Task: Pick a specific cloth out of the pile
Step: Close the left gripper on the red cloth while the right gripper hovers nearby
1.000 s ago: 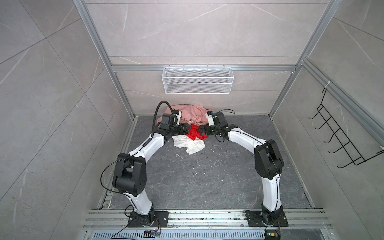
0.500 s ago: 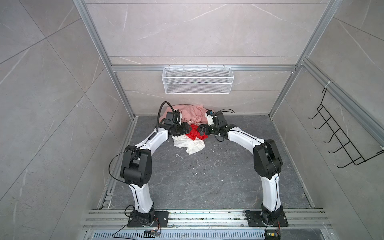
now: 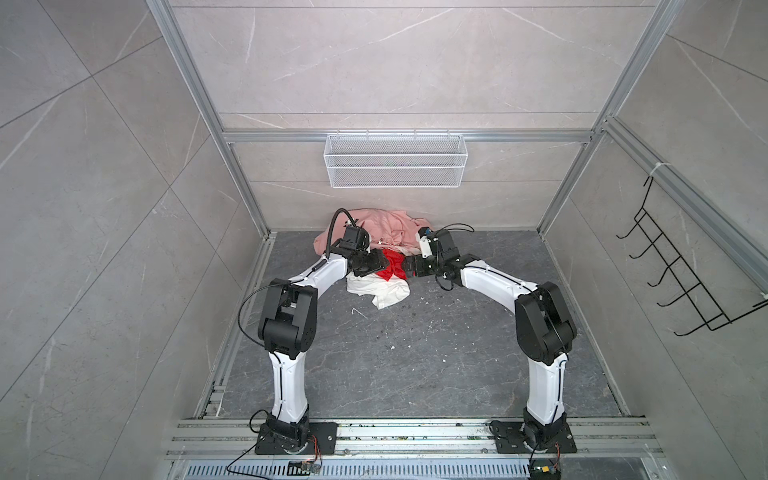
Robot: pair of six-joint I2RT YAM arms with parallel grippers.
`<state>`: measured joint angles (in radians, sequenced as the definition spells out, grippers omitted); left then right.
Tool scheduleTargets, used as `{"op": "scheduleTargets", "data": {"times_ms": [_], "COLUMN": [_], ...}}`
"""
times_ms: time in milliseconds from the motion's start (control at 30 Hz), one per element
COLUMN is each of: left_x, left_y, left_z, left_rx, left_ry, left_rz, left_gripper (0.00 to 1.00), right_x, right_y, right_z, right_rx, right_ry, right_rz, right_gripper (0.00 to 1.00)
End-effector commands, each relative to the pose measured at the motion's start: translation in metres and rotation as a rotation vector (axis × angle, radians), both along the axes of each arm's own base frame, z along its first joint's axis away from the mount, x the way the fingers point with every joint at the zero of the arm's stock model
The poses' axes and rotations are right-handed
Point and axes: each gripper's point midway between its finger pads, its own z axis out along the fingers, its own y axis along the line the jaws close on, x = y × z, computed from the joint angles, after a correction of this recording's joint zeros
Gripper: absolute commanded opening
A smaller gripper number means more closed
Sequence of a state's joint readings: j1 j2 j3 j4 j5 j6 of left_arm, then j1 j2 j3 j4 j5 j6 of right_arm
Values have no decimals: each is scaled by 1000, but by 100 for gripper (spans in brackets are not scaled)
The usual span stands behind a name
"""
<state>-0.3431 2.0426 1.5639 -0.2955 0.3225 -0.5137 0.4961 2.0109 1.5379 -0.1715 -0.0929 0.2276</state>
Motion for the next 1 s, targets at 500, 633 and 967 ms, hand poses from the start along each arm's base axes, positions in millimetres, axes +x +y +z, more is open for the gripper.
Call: {"op": "scheduleTargets", "data": {"times_ms": [500, 633, 967], "left_x": [40, 42, 35], "left_y": [-3, -2, -1], "left_z": [15, 19, 34], "left_rx": [-5, -5, 15], "left_ry": [-107, -106, -124], "left_rz": [85, 98, 91], "left_gripper": [49, 29, 5], "right_x": [-7, -9, -7], "right_y": [-7, -10, -9], "right_z": [13, 13, 15], "right_rx": [-13, -10, -4], "right_ry": [-45, -50, -49], "right_rz": [-4, -10, -14], "right_gripper": [100, 100, 100]}}
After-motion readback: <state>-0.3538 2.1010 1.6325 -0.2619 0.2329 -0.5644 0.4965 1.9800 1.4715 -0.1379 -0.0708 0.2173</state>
